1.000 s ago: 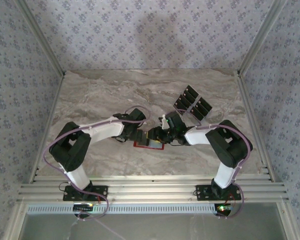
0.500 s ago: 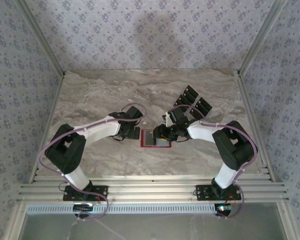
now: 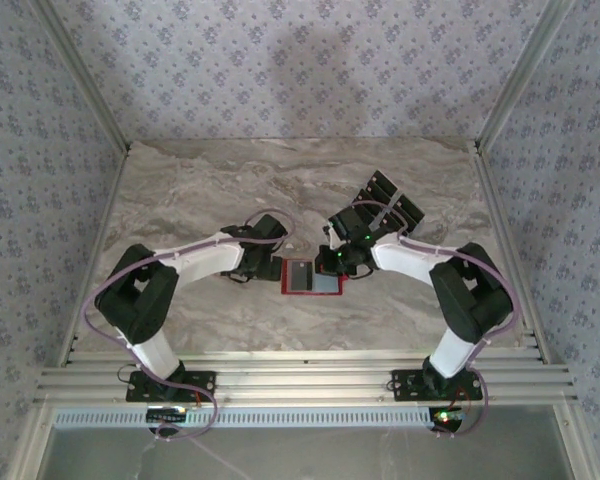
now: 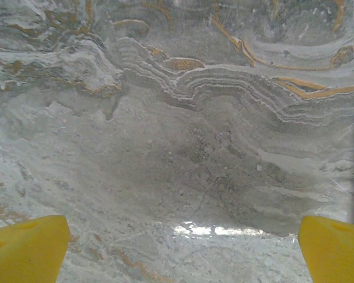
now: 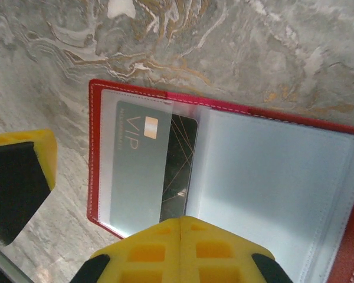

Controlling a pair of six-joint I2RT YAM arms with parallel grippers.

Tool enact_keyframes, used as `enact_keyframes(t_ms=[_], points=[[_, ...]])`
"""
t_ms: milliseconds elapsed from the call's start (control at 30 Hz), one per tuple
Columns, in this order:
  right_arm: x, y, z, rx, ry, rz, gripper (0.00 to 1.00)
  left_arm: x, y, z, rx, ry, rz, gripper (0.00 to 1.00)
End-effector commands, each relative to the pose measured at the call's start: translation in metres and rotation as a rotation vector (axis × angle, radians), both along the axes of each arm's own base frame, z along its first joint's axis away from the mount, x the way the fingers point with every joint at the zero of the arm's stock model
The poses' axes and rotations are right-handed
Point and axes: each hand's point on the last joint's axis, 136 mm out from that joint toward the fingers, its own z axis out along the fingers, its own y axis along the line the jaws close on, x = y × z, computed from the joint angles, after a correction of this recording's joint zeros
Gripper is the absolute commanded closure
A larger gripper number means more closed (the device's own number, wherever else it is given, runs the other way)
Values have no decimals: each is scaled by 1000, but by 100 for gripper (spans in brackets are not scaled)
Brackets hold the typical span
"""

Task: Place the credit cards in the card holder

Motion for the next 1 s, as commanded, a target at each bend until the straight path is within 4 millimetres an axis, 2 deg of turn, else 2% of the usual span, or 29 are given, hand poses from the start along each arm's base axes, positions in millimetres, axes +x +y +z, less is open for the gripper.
enact_keyframes(t_ms=[0, 500, 967], points=[[3, 3, -5, -42, 6, 10, 97, 1, -2, -5, -6, 11, 11, 0], [4, 6, -27, -81, 41, 17, 99, 2, -4, -17, 8, 36, 6, 0], [3, 27, -27, -58, 45, 53, 99, 0, -5, -24, 2, 47, 1, 0]])
